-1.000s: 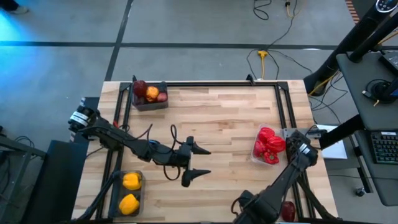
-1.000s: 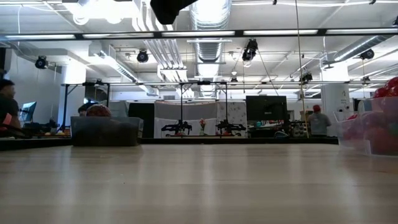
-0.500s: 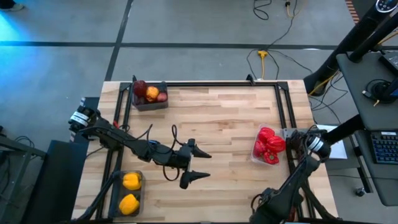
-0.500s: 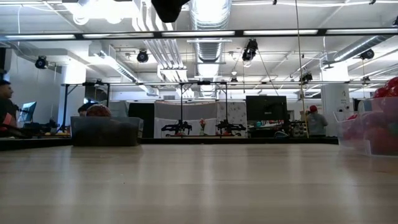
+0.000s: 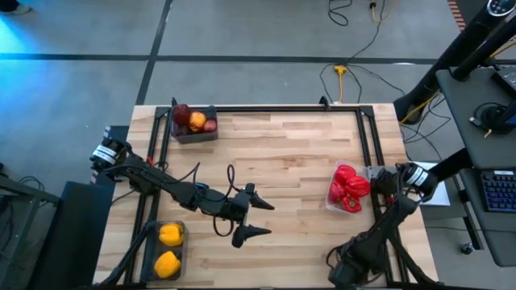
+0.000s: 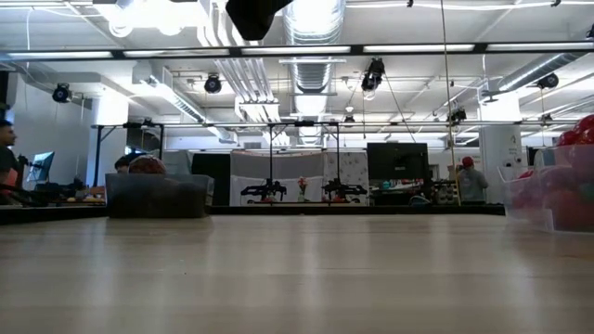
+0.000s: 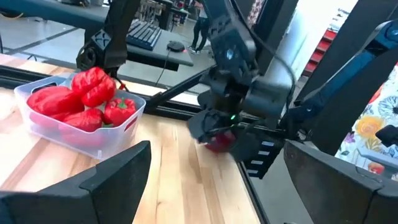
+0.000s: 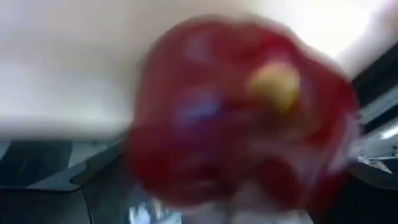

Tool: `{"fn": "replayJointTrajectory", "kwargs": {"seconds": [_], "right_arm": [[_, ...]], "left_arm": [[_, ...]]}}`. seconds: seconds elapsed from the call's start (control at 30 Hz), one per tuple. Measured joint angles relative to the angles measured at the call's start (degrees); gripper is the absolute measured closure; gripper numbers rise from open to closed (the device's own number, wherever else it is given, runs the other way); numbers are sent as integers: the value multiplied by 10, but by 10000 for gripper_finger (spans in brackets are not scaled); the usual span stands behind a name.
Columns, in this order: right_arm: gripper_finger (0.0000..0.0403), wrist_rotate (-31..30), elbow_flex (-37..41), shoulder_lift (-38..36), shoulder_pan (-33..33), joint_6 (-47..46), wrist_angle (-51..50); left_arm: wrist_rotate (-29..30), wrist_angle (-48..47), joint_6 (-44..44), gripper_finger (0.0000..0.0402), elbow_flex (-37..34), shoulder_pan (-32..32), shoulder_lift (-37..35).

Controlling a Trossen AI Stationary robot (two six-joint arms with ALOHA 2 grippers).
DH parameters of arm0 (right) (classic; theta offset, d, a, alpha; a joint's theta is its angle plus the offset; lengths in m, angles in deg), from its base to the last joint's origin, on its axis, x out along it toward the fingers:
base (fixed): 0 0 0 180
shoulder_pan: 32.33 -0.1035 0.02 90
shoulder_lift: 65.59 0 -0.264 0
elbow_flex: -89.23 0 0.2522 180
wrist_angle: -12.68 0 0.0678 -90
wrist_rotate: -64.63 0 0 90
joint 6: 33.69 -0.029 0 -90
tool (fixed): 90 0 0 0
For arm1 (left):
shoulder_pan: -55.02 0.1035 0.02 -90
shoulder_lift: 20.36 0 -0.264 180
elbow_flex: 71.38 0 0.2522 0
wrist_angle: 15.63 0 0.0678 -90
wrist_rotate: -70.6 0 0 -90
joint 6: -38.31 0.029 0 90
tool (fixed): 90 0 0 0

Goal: Sort produce into baskets
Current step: Put the apple into the top black bin

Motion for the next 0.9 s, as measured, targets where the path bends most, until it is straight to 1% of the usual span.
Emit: {"fn": "replayJointTrajectory", "kwargs": {"seconds": [0.17,0.27,0.33,0.43,0.5,0.6,0.67,0.77,0.9], "right_arm": [[35,-31,17,3,-4,-21,1],[46,-53,18,3,-1,-23,1],[64,-67,15,3,0,-20,-2],[104,-88,-1,5,4,-13,-27],[133,-115,-23,5,5,-12,-71],[167,-152,-73,-1,8,-6,-149],[170,-189,-109,-9,12,14,-195],[170,-256,-153,-15,30,48,-235],[155,-336,-178,-17,70,108,-236]], "left_arm": [[0,-7,-4,52,0,0,0],[1,-5,-4,52,0,0,0],[1,-6,-6,52,0,0,0],[1,-20,3,52,0,0,-7],[1,-57,17,52,0,0,-26],[1,-124,42,52,0,2,-75],[1,-161,62,52,1,5,-109],[1,-184,90,52,1,16,-145],[1,-174,102,52,1,34,-166]]}}
